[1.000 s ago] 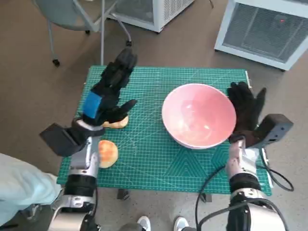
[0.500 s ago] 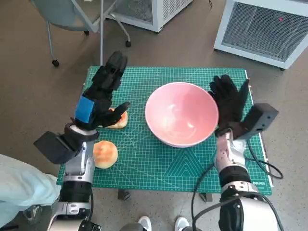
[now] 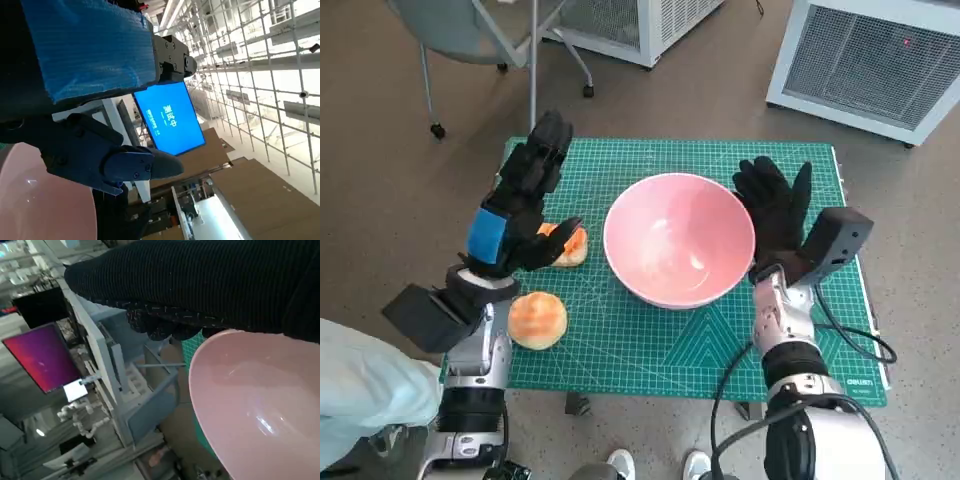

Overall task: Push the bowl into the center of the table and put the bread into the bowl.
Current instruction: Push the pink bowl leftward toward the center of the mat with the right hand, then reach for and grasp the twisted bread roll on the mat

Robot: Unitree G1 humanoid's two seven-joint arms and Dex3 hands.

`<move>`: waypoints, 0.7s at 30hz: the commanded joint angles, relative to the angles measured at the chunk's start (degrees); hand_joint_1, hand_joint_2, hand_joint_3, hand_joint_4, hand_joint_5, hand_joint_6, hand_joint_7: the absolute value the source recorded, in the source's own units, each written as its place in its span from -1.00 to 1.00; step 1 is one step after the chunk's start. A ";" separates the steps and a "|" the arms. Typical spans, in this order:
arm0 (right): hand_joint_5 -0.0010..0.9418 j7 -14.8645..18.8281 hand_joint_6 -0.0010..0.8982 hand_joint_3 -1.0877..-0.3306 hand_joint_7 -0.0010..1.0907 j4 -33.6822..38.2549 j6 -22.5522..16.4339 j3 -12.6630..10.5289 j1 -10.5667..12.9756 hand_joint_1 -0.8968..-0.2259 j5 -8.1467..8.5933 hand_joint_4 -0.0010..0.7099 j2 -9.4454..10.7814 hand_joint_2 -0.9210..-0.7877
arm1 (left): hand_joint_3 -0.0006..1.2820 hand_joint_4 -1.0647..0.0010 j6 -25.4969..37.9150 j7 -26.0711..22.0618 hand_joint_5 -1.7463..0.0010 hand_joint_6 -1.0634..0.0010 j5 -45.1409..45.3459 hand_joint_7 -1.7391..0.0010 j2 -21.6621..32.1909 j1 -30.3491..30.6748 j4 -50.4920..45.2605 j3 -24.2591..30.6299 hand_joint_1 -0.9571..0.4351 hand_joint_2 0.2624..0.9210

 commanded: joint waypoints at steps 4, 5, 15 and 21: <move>-0.99 -0.31 -0.40 -0.05 -0.44 0.46 1.22 0.47 -0.20 -0.10 -0.91 -0.18 -0.58 -1.00 | -0.49 0.79 0.15 0.27 1.00 0.62 -0.20 0.98 0.31 0.82 -1.00 0.22 -0.59 1.00; -0.99 -0.14 -0.40 -0.05 -0.44 0.15 0.78 0.71 -0.25 -0.10 -1.14 -0.19 -0.82 -1.00 | -0.49 0.79 0.10 0.26 1.00 0.62 -0.18 0.98 0.27 0.73 -0.87 0.19 -0.59 1.00; -1.00 2.96 -0.48 -0.07 -0.49 -3.80 -9.33 4.14 0.97 -0.14 -3.91 -0.24 -2.76 -1.00 | -0.49 0.79 0.09 0.56 1.00 0.62 0.30 0.99 -0.54 -0.49 -0.17 -0.58 -0.59 1.00; -1.00 5.46 -0.52 -0.07 -0.51 -8.68 -18.29 7.49 3.29 -0.25 -6.30 -0.31 -3.69 -1.00 | -0.49 0.79 0.29 0.41 1.00 0.62 0.04 0.99 -1.26 -1.93 0.98 -1.21 -0.61 1.00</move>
